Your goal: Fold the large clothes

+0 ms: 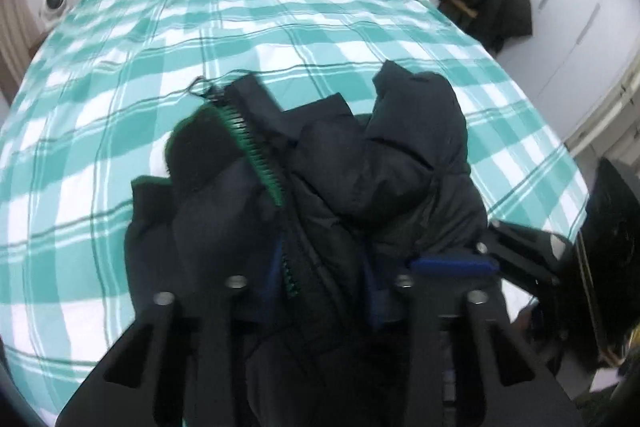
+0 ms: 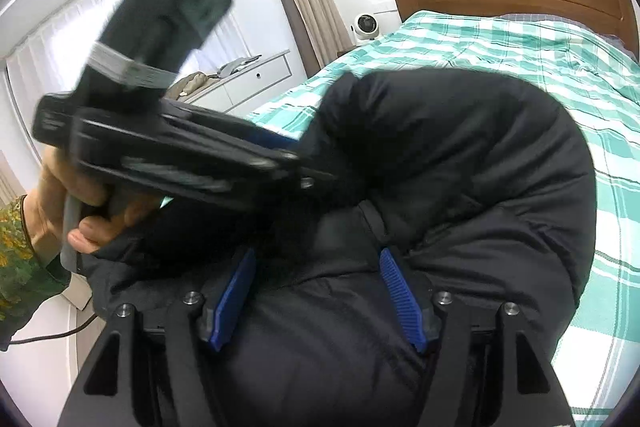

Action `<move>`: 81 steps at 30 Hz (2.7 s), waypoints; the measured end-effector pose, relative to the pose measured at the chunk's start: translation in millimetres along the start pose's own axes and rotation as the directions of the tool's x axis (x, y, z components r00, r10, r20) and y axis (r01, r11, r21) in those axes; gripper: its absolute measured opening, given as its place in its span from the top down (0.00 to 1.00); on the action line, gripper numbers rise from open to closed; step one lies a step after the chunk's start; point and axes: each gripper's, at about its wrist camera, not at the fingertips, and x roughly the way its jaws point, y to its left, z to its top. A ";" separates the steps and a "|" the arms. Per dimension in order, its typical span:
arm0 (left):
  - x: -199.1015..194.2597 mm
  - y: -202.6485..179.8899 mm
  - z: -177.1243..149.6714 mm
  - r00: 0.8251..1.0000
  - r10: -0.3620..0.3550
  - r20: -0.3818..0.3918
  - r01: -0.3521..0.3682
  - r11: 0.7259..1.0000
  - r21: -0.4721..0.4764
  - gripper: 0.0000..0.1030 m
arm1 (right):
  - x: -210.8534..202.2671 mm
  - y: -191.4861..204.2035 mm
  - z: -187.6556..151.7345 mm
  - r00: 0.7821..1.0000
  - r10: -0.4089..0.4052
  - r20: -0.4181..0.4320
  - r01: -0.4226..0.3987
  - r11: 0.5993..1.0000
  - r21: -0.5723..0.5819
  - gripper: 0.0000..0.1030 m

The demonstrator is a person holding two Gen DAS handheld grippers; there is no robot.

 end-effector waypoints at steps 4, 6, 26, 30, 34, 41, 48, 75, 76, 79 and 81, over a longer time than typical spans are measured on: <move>-8.8 22.6 -12.3 0.999 0.040 0.023 -0.040 0.999 -0.029 0.77 | -30.8 -3.3 7.8 1.000 -0.002 0.013 0.001 0.999 0.047 0.35; -11.9 45.6 -20.8 0.999 0.046 0.023 -0.044 0.996 -0.072 0.77 | -46.4 0.9 7.7 1.000 -0.029 0.007 0.028 0.999 0.036 0.35; 29.4 125.9 -79.7 0.998 0.019 0.064 0.003 0.947 -0.322 0.72 | 47.3 -18.5 -19.2 0.952 -0.117 -0.282 0.122 0.993 -0.002 0.35; 23.5 118.9 -75.0 0.997 0.055 0.053 -0.037 0.952 -0.303 0.70 | 39.6 -13.6 -12.8 0.954 -0.129 -0.272 0.133 0.991 -0.004 0.34; -13.8 110.7 -70.3 0.995 0.050 0.086 -0.024 0.958 -0.286 0.54 | -1.7 0.7 -9.1 0.954 -0.151 -0.258 0.165 0.986 0.032 0.33; -89.9 134.5 -66.1 0.961 -0.111 0.255 0.196 0.920 -0.338 0.09 | -90.8 2.5 13.7 0.994 -0.089 -0.068 0.097 0.988 0.117 0.23; -38.6 171.0 -89.4 0.961 -0.222 0.167 0.276 0.835 -0.476 0.05 | -89.7 -46.5 -8.9 0.992 -0.069 -0.102 0.094 0.962 0.258 0.23; 22.7 123.7 -84.3 0.950 -0.268 0.162 0.313 0.841 -0.442 0.24 | 10.6 -80.9 1.1 0.950 0.308 0.043 -0.297 0.857 0.421 0.11; 12.3 119.5 -82.0 0.938 -0.284 0.197 0.343 0.834 -0.432 0.25 | 0.4 -71.2 8.0 0.949 0.311 0.055 -0.308 0.875 0.375 0.11; -18.0 105.6 -65.2 0.904 -0.315 0.288 0.411 0.824 -0.390 0.25 | -22.2 -49.1 29.5 0.943 0.323 0.080 -0.332 0.903 0.273 0.12; -34.5 96.4 -44.8 0.891 -0.312 0.329 0.424 0.832 -0.358 0.25 | -34.7 -38.9 49.2 0.939 0.329 0.100 -0.343 0.915 0.212 0.12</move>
